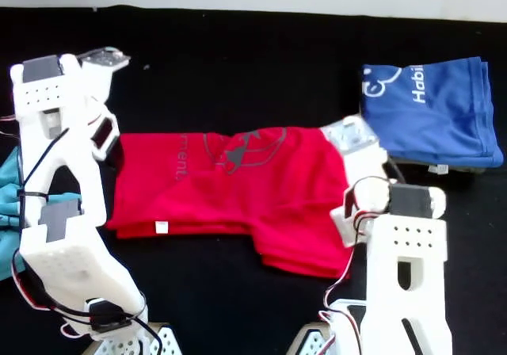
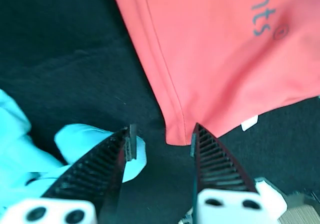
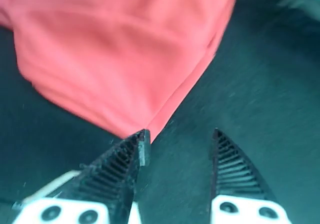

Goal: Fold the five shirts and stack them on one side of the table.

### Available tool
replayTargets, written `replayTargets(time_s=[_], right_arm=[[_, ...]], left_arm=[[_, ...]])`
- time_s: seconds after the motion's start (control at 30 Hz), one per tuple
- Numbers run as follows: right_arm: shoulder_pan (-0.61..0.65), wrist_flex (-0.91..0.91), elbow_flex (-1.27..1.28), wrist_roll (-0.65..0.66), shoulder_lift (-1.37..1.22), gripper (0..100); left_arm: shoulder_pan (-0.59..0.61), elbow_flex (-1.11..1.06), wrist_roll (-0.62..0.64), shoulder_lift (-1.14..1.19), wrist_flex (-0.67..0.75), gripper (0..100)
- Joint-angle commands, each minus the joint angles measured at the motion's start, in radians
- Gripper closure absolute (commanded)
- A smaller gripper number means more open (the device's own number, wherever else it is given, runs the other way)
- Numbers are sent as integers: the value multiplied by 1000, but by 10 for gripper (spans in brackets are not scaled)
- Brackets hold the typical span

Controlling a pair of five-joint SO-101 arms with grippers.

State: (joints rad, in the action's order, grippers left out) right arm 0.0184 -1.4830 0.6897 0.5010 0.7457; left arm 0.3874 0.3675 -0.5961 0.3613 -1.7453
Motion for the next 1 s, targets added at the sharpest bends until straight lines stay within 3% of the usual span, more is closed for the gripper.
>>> replayTargets(time_s=[0.0, 0.1, 0.2, 0.43, 0.63, 0.87, 0.97], right_arm=[[12, 50, -73, 6, 10, 807], [33, 145, -30, 6, -4, 849], [77, 229, -19, -43, -105, 998], [159, 349, -311, -215, -495, 993], [137, 426, -553, -242, -903, 993], [33, 452, -886, -241, -1291, 993], [13, 377, -1030, -241, -1369, 993]], left_arm=[[-2, 56, -2, -38, -15, 816], [-42, 28, 5, -25, 2, 866], [-114, 4, 109, 27, 92, 997], [-237, 8, 186, 229, 265, 991], [-166, 99, 190, 378, 385, 991], [-42, 470, 190, 579, 376, 991], [-38, 613, 190, 656, 331, 991]])
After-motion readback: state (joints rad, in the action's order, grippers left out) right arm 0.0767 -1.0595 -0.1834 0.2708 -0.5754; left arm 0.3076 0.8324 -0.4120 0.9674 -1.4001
